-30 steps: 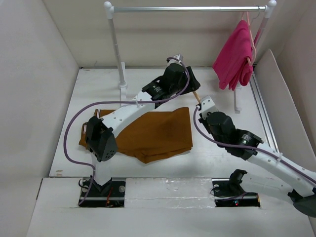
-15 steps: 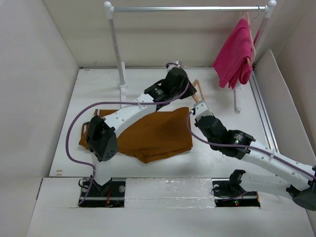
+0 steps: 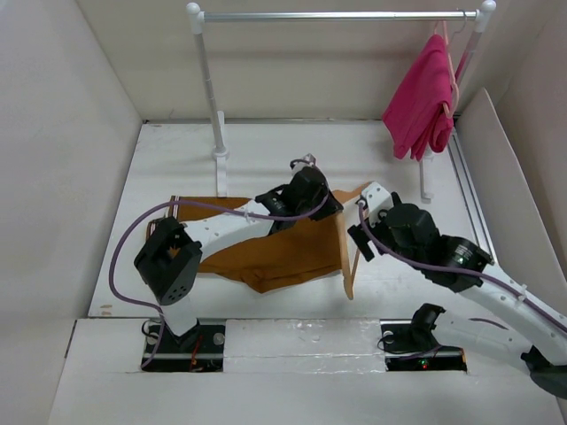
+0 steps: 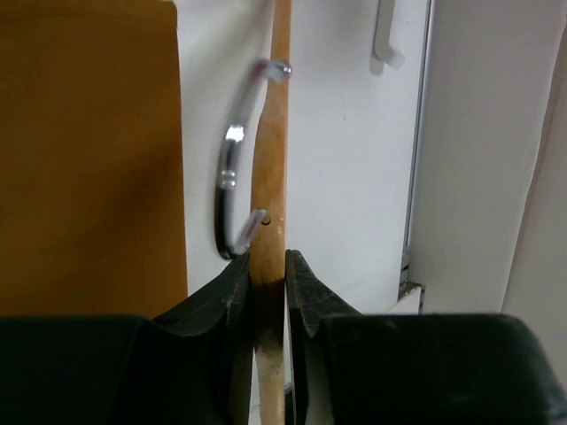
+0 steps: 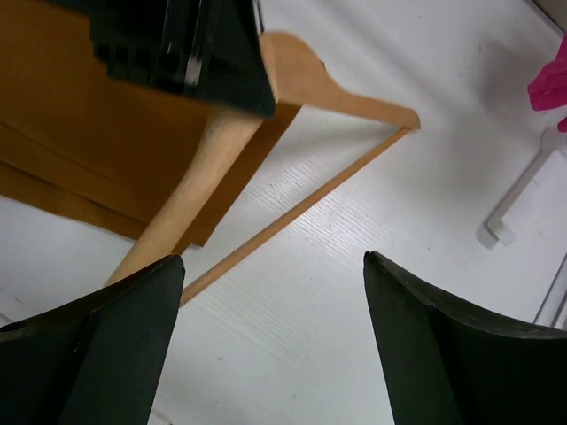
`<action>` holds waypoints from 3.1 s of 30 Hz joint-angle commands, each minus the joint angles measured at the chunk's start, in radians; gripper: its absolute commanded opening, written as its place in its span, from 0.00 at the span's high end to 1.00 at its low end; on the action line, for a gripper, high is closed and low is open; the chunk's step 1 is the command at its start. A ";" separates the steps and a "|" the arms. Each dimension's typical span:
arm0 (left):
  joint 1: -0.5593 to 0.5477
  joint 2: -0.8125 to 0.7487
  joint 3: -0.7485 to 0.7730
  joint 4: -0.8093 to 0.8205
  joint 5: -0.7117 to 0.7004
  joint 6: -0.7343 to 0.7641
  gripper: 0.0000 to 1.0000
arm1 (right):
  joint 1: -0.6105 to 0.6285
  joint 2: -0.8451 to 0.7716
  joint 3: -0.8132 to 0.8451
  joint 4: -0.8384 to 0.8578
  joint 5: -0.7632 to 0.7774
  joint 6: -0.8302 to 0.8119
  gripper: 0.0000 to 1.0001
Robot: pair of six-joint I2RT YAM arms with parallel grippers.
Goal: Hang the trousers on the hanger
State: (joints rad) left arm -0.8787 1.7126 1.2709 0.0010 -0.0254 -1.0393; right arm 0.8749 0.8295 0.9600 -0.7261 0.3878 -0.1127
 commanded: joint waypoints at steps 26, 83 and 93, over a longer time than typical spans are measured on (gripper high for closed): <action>-0.144 0.015 -0.266 0.206 -0.392 -0.165 1.00 | -0.547 0.489 -0.291 0.827 -0.813 0.206 0.46; -0.086 -0.223 -0.430 -0.009 -0.578 0.392 1.00 | -1.079 0.678 -0.144 0.755 -0.871 0.182 1.00; -0.086 -0.229 -0.321 0.005 -0.596 0.542 1.00 | -1.056 0.720 -0.124 0.752 -0.865 0.186 1.00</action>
State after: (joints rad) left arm -0.9733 1.4879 0.9081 0.0994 -0.5526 -0.6327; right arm -0.1814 1.5623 0.7956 -0.0269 -0.5308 0.0937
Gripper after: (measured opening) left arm 0.108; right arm 0.024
